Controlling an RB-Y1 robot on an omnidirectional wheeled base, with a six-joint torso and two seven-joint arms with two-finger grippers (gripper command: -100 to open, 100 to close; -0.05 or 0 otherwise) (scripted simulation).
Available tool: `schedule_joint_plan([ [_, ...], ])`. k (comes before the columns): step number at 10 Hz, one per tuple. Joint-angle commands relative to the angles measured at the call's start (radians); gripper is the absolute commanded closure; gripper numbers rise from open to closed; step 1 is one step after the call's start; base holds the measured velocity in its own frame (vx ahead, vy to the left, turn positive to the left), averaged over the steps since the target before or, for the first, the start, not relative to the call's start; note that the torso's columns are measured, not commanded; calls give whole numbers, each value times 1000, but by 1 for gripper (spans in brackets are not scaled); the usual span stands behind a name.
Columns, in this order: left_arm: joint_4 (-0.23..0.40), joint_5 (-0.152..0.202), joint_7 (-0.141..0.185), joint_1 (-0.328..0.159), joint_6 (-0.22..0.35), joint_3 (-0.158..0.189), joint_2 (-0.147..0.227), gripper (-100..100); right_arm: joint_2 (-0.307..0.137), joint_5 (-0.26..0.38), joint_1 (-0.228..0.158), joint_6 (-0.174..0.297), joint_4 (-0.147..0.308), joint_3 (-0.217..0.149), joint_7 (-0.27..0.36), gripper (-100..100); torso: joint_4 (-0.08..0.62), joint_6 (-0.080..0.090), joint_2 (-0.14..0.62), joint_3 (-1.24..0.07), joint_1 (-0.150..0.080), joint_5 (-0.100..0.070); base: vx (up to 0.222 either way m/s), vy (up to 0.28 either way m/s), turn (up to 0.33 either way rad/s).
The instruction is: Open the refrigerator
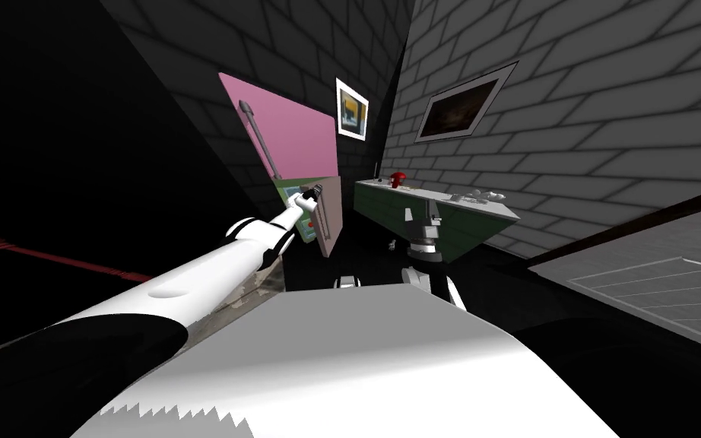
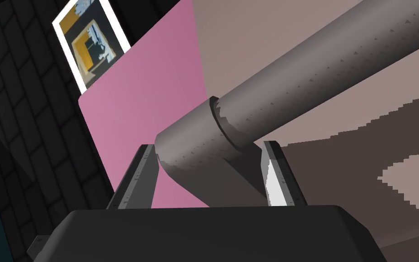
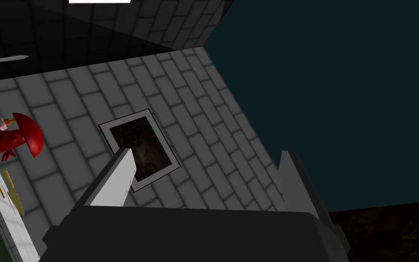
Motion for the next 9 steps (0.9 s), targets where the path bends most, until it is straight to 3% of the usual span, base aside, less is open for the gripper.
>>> schedule_joint_plan([
  [1, -1, -26, 2, 18, 6, 34, 26, 100, 0, 0, 0, 0, 0, 0, 0, 0, 0, -2, 1, 1, 1, 1, -46, -390, 119],
  [3, -6, -26, 2, 18, 6, 34, 26, 100, 0, 0, 0, 0, 0, 0, 0, 0, -1, -5, 10, 7, 3, 3, -8, -269, 45],
  [5, 7, -36, 4, 23, 5, 49, 38, 100, 0, 0, 0, 0, 0, 0, 0, 0, 1, -7, 7, 5, 18, 6, 6, -102, 9],
  [7, 7, -36, 4, 23, 5, 49, 38, 100, 0, 0, 0, 0, 0, 0, 0, 0, -2, -9, 10, 7, 3, 4, 4, -177, 76],
  [8, -19, -38, 5, 25, 13, 54, 44, 100, 0, 0, 0, 0, 0, 0, 0, 0, -2, -6, 11, 7, 6, 4, -4, -38, 1],
  [9, -7, -64, 10, 38, 10, 92, 69, 100, 0, 0, 0, 0, 0, 0, 0, 0, 0, -6, 11, 7, 10, 5, 25, -173, -82],
])
